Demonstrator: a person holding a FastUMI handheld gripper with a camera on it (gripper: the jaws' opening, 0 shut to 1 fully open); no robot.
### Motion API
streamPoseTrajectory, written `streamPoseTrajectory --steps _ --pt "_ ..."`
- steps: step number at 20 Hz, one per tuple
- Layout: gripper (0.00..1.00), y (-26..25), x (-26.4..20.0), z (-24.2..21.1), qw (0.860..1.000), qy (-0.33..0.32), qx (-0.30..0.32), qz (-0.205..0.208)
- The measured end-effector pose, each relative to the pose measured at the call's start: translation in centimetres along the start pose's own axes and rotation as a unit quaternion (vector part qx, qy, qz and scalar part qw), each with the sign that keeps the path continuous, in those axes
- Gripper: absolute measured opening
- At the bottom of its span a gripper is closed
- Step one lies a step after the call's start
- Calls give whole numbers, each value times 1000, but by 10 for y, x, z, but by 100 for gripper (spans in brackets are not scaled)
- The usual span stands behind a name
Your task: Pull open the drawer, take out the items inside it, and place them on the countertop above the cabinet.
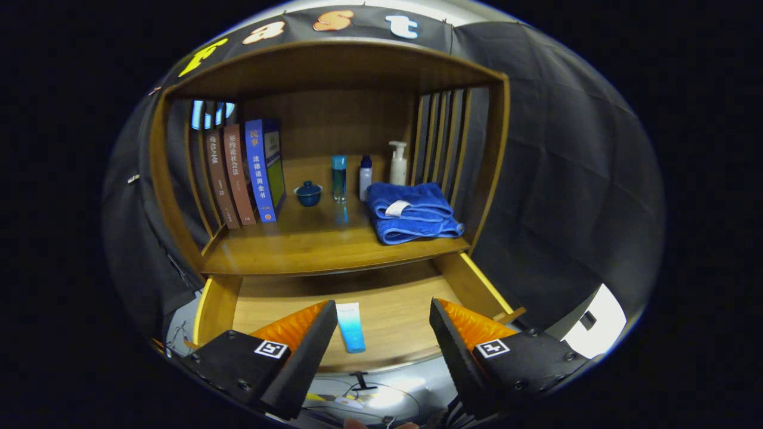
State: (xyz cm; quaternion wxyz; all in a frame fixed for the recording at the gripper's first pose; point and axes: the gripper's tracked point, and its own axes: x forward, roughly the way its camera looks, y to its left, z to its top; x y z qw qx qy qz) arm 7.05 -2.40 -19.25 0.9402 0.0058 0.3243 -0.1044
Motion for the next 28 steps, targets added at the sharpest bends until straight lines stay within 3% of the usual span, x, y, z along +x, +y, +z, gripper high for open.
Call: streamPoseTrajectory --steps 2,7,12,16,17,21,24,28 --pt "98 7 30 -16 997 79 3 -3" --pt "98 14 96 -84 970 241 -12 9" --pt "95 32 135 -123 947 317 -48 27" --pt "94 51 148 -148 937 341 -37 59" --pt "84 48 145 -147 931 355 -55 59" --pt "45 39 149 -148 940 336 -34 50" --pt "37 30 138 -124 947 318 -33 29" --pt "37 16 93 -93 956 292 -24 9"
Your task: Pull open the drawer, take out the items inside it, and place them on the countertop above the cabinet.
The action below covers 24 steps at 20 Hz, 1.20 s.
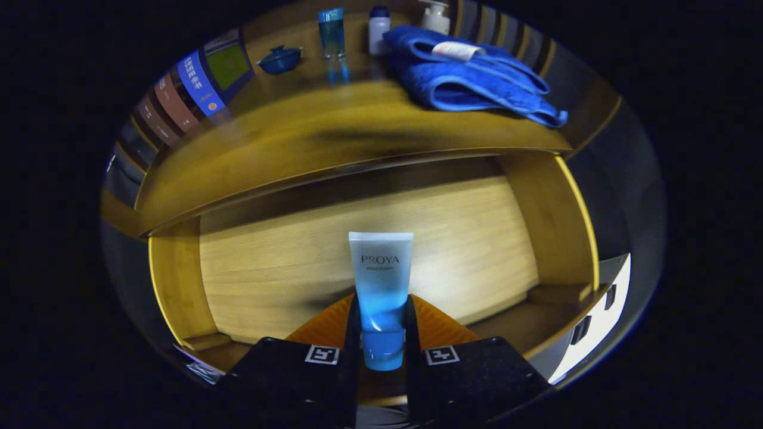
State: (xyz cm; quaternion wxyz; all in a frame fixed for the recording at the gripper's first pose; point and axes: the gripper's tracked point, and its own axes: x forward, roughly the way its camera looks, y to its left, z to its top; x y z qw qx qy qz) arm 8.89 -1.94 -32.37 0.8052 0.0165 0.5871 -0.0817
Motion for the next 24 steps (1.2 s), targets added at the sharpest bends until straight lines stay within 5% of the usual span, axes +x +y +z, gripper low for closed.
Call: streamPoseTrajectory --steps 8,15,24 --pt "37 29 -82 71 997 -65 -43 -6" --pt "37 71 -34 160 993 -66 -90 33" --pt "37 111 12 181 989 -38 -117 80"
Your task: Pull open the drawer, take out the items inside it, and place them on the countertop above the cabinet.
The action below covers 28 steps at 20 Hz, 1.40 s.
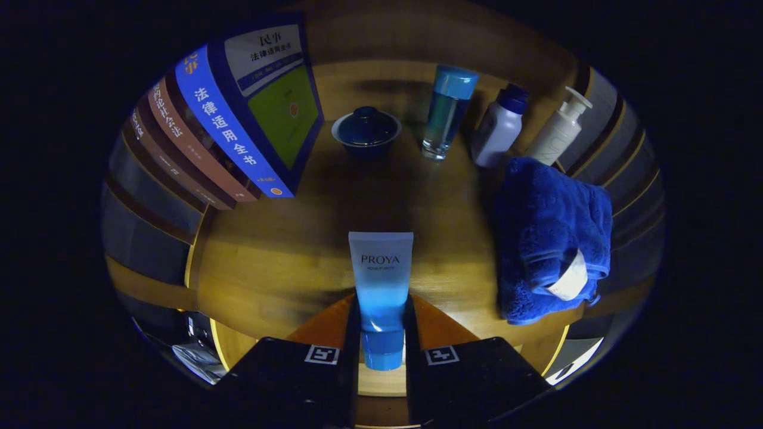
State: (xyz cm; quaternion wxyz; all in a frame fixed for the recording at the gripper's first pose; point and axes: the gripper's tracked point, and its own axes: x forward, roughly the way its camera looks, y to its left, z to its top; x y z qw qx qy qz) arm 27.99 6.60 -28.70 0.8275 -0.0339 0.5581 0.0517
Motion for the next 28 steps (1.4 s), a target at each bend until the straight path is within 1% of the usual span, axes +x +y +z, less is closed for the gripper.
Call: streamPoseTrajectory --steps 1,2,4,6,7,8,10,12,14,17,19,21,23,25,28 --pt "37 1 -1 -1 1000 0 4 5" --pt "42 2 1 -4 1000 3 8 11" --pt "53 6 2 -6 1000 -2 12 17" --pt "77 7 -4 -13 1000 -17 5 25" --pt "89 7 -3 -10 999 -30 15 25" --pt "100 6 -10 -7 998 -51 27 19" --pt "100 -4 -28 -8 995 -90 42 -4" --pt "100 -11 -49 -8 989 -141 34 -23" --pt "100 -13 -72 -10 980 -194 21 -37" --pt "100 -3 -106 -12 960 -279 25 -26" --pt "100 -4 -137 -15 942 -334 11 -36" --pt "100 -5 -168 -24 922 -385 -6 -48" --pt "100 -1 -205 -36 895 -443 -11 -48" --pt "99 -4 -220 -60 883 -467 -3 -48" --pt "99 -12 -230 -98 870 -489 -5 -58"
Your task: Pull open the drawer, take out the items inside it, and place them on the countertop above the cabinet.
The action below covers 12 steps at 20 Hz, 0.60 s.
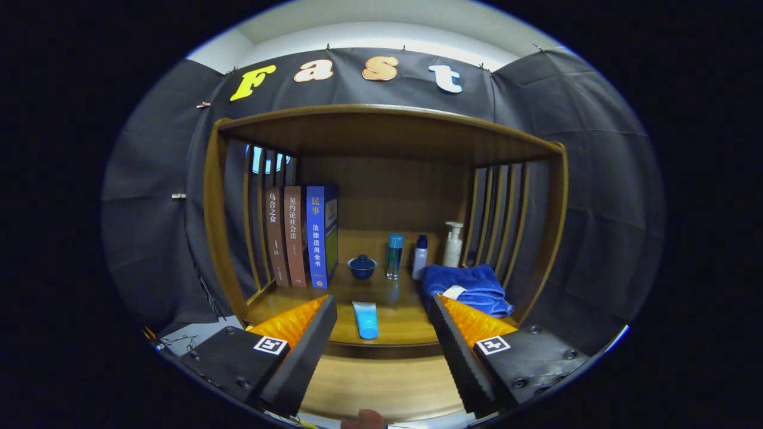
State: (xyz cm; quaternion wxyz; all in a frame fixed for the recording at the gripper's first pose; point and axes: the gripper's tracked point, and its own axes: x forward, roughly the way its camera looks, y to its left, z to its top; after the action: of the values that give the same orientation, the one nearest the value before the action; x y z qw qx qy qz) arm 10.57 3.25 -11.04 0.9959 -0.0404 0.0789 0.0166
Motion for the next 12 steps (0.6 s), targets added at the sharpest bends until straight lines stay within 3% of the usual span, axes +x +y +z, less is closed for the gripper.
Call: streamPoseTrajectory --steps 8,12 --pt "99 -6 -90 -68 999 -49 8 15" --pt "99 -14 -111 -111 998 -52 19 12"
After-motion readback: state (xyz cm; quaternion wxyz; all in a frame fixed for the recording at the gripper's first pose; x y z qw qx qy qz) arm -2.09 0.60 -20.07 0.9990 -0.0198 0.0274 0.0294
